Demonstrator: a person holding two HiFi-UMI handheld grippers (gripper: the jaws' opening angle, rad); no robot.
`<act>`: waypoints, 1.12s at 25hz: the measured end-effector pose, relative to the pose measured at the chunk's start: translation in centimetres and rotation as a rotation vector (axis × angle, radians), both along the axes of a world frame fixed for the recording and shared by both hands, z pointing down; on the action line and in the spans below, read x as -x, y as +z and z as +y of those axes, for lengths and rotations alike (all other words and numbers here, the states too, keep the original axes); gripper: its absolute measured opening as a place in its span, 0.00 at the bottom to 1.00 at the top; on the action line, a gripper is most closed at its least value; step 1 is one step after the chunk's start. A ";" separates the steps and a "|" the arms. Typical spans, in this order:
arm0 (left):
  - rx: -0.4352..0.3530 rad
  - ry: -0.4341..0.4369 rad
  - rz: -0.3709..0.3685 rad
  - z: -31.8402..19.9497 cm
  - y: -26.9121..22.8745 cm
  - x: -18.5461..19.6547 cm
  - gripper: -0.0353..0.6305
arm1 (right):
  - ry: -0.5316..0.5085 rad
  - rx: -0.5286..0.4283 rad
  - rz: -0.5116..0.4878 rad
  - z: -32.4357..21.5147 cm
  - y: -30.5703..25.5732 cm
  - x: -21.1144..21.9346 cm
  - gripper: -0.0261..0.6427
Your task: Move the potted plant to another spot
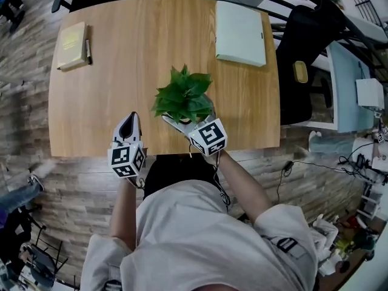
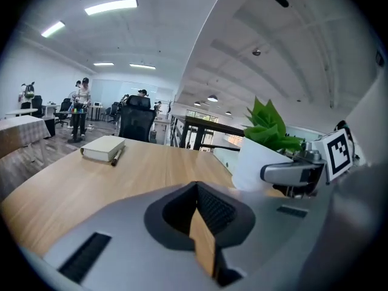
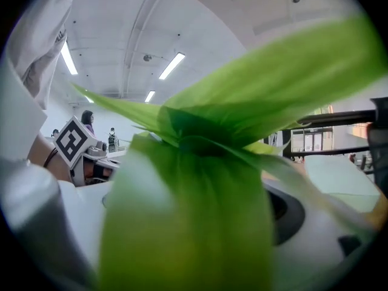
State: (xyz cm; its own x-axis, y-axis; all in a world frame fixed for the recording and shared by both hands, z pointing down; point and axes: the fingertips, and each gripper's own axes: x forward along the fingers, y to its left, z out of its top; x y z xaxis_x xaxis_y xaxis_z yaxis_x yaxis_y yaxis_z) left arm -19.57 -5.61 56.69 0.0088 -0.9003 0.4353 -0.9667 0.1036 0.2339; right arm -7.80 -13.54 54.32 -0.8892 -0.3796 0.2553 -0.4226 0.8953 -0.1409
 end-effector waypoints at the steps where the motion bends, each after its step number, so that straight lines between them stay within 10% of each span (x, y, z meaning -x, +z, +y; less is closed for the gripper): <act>1: -0.005 0.013 -0.006 -0.4 -0.2 -0.3 0.07 | 0.012 -0.007 0.000 -0.2 -0.2 -0.5 0.81; 28: -0.163 0.069 -0.027 -0.6 -6.5 -6.8 0.07 | 0.130 -0.101 -0.023 0.6 -4.5 -9.2 0.81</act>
